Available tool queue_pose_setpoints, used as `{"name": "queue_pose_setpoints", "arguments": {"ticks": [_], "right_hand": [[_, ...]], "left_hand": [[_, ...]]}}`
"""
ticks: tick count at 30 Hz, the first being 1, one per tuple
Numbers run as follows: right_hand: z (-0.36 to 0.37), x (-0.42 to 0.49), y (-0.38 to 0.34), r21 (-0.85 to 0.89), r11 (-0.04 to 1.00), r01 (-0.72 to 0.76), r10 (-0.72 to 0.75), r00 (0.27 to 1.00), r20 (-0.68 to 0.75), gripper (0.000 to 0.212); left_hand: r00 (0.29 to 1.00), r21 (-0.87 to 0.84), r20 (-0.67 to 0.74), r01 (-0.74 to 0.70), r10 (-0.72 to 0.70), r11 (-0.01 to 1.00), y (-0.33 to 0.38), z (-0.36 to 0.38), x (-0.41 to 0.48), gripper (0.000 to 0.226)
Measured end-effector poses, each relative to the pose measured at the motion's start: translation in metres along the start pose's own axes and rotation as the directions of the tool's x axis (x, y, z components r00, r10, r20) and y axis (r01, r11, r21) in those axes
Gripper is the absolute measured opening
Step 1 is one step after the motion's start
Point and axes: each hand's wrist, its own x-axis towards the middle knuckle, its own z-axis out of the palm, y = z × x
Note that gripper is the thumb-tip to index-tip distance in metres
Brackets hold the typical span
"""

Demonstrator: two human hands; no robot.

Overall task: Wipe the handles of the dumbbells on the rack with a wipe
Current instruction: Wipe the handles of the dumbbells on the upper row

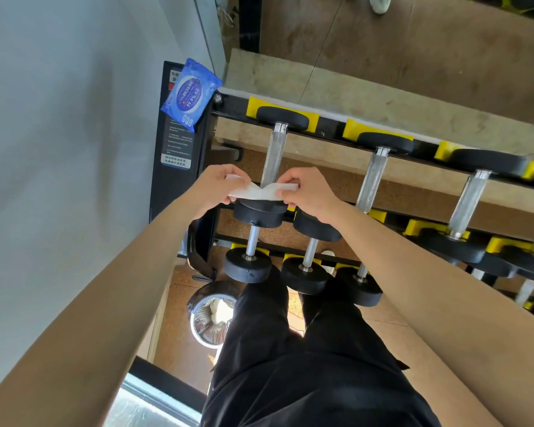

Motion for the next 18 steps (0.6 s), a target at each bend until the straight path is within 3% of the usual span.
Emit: {"name": "queue_pose_setpoints", "arguments": {"ticks": [3, 9, 15, 18], "right_hand": [[0.006, 0.003, 0.001, -0.183, 0.983, 0.012, -0.016, 1.0, -0.015, 0.015], [0.014, 0.009, 0.003, -0.255, 0.966, -0.041, 0.028, 0.998, -0.057, 0.012], [-0.01, 0.015, 0.022, -0.431, 0.892, -0.14, 0.131, 0.99, -0.051, 0.015], [-0.007, 0.015, 0.02, -0.404, 0.909, -0.097, 0.1, 0.995, -0.014, 0.016]], "left_hand": [[0.996, 0.221, 0.038, -0.091, 0.085, 0.971, -0.015, -0.008, 0.005, 0.019], [0.967, 0.461, -0.165, -0.097, 0.193, 0.882, -0.026, -0.009, 0.024, 0.019], [0.965, 0.537, 0.044, -0.241, 0.258, 0.808, -0.005, 0.013, 0.029, 0.02], [0.976, 0.594, 0.033, -0.194, 0.217, 0.781, -0.003, 0.003, 0.033, 0.023]]}}
